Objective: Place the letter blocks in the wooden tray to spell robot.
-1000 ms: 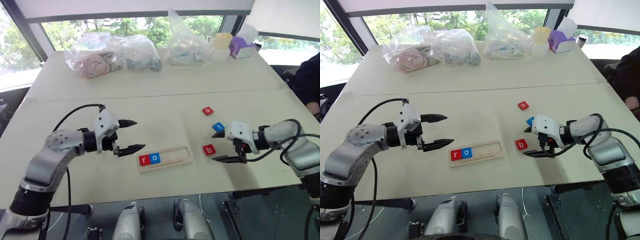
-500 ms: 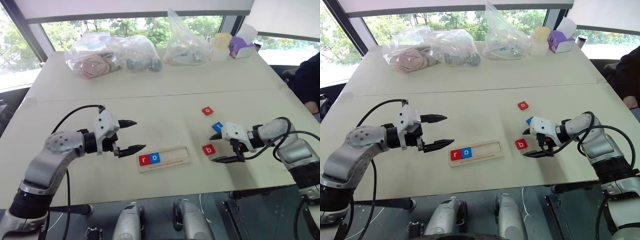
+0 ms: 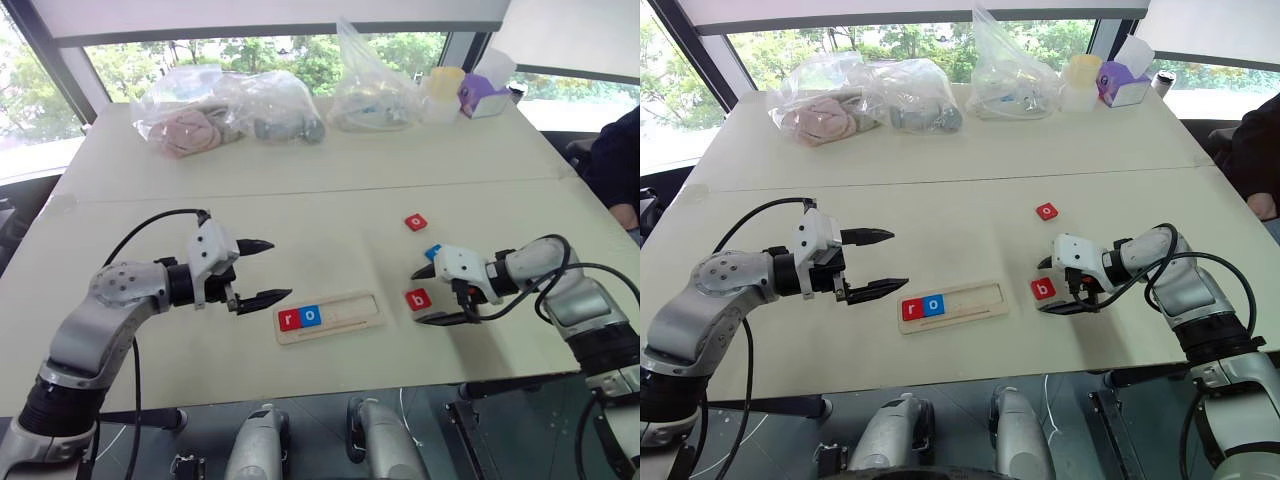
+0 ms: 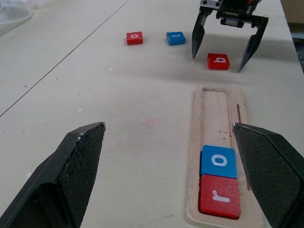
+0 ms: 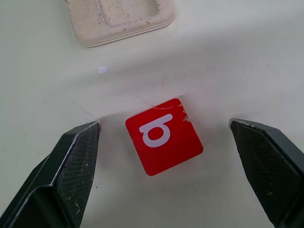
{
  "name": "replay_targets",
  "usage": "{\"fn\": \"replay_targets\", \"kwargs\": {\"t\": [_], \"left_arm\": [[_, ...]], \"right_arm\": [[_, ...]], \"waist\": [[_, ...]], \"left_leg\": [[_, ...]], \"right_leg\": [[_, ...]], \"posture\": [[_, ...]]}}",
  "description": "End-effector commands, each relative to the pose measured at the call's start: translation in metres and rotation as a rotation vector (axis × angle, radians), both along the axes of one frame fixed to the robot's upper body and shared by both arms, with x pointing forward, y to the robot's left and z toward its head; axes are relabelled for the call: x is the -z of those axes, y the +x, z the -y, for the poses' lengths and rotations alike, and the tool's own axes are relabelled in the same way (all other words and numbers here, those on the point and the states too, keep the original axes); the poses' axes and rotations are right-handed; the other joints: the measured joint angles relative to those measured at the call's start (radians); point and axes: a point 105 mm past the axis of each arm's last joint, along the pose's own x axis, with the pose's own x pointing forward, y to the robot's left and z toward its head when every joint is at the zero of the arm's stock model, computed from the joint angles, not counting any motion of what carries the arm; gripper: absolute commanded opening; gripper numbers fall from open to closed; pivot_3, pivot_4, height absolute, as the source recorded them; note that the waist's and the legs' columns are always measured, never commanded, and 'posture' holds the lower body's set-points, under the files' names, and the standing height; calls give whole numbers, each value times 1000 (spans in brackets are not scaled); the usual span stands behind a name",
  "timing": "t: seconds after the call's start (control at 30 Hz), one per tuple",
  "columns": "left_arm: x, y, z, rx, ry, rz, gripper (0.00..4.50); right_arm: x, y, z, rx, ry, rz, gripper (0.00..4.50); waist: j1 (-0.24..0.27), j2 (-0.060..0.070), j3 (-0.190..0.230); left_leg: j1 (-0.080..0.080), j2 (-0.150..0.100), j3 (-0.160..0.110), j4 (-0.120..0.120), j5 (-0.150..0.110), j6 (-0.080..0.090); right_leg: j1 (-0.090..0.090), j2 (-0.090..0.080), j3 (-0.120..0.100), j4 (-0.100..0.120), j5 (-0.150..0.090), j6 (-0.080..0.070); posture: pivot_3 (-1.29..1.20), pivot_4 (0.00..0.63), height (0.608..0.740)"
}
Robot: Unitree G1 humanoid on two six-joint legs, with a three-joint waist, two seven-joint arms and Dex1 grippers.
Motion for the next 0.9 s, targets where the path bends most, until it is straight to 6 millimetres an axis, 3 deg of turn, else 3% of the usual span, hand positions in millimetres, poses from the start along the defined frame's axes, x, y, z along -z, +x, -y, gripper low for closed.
{"fn": "replay_targets", "kwargs": {"t": [0.03, 0.2, 0.3, 0.6, 0.73, 0.9], "left_arm": [[-11, -1, 2, 11, -7, 44, 4500], [-11, -1, 3, 8, -8, 49, 4500], [-11, 0, 3, 8, -10, 50, 4500], [-11, 1, 4, 12, -11, 51, 4500], [-11, 1, 6, 16, -12, 56, 4500], [-12, -1, 7, 19, -13, 57, 4500]], "right_arm": [[-4, 5, 2, -4, -16, 28, 3631], [-4, 7, 6, 0, -27, 34, 1150], [-9, 8, 1, -9, -12, 53, 1136], [-53, -4, -49, -136, 119, 83, 1136], [-46, -18, -76, -236, 113, 35, 1136], [-35, -13, -95, -266, 99, 17, 1136]], "waist": [[0, 0, 0], [-1, 0, 0], [-1, 0, 0], [-1, 0, 0], [-1, 0, 0], [-1, 0, 0]], "left_leg": [[0, 0, 0, 0, 0, 0], [4, 0, 0, 0, 0, 0], [5, 0, 0, 0, 0, 0], [5, 1, 0, 0, 0, 0], [5, 1, 0, 0, 0, 0], [4, 0, 0, 0, 0, 0]], "right_leg": [[0, 0, 0, 0, 0, 0], [4, 0, 0, 0, 0, 0], [4, 0, 0, 0, 0, 0], [3, 0, 0, 1, 0, 0], [3, 0, 0, 1, 0, 0], [3, 0, 0, 1, 0, 0]], "posture": [[0, 150, 740], [0, 150, 740], [0, 150, 740], [0, 150, 740], [0, 150, 740], [0, 150, 740]]}}
